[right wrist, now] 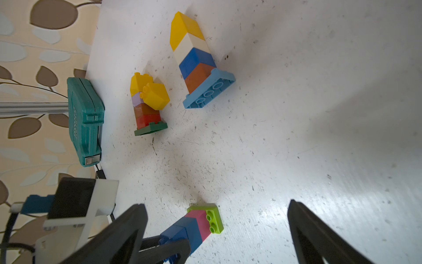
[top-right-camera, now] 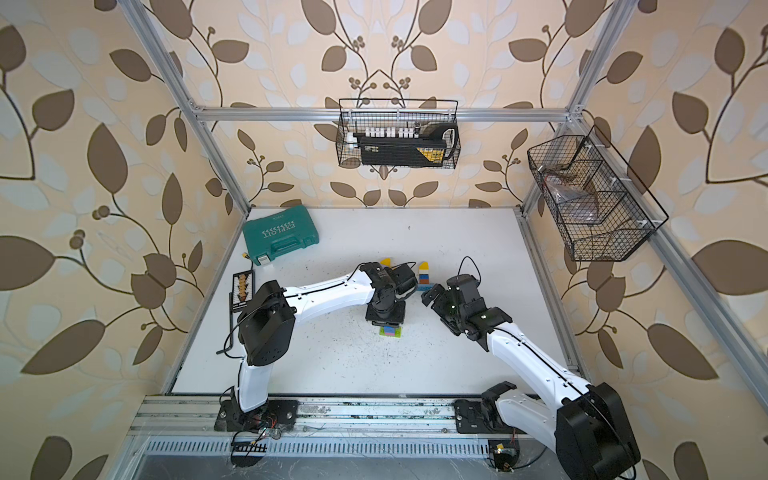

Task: Assemble the number 1 with lego
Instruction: Assemble the lego brick with the lego brick.

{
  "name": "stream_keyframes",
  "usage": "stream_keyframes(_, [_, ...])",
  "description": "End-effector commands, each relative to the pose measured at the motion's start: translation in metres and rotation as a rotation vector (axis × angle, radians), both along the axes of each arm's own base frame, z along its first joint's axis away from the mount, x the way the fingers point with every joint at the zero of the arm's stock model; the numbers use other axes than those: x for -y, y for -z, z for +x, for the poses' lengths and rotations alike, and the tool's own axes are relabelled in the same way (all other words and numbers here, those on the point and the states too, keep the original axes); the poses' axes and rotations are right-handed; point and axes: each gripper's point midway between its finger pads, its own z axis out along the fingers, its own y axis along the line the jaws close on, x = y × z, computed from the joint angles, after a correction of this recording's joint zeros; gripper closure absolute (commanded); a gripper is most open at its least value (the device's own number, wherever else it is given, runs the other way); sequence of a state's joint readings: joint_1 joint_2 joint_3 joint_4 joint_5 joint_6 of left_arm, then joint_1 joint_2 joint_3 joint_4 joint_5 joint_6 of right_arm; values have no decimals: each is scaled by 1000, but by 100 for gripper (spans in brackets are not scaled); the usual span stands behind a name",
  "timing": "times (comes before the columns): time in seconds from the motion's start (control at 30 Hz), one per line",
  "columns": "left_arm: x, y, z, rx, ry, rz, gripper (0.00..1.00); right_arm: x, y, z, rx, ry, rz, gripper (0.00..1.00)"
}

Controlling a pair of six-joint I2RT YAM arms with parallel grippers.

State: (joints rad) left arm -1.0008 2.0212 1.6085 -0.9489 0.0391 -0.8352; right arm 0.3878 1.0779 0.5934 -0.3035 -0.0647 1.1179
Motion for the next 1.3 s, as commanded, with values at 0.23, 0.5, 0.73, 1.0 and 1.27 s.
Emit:
stream_keyframes(0.23, [-21,67,-28,-178,62,146,89,-1,-2,1,-10,-6,-5,1])
stream_keyframes(0.5, [-22,92,-42,-276,33,164,91,-1,-1,1,-15,-4,-5,1])
stream_keyframes(0.73, [-65,80,-29,-257,-93,229,98,0,-3,0,-9,-6,-5,1])
stream_keyframes(1.0, [-102,58,-20,-192,-86,347,97,-1,-3,0,-11,-6,-3,1])
stream_keyframes(1.27, [-133,51,-14,-169,-106,429,95,1,-2,0,-14,-1,-8,1])
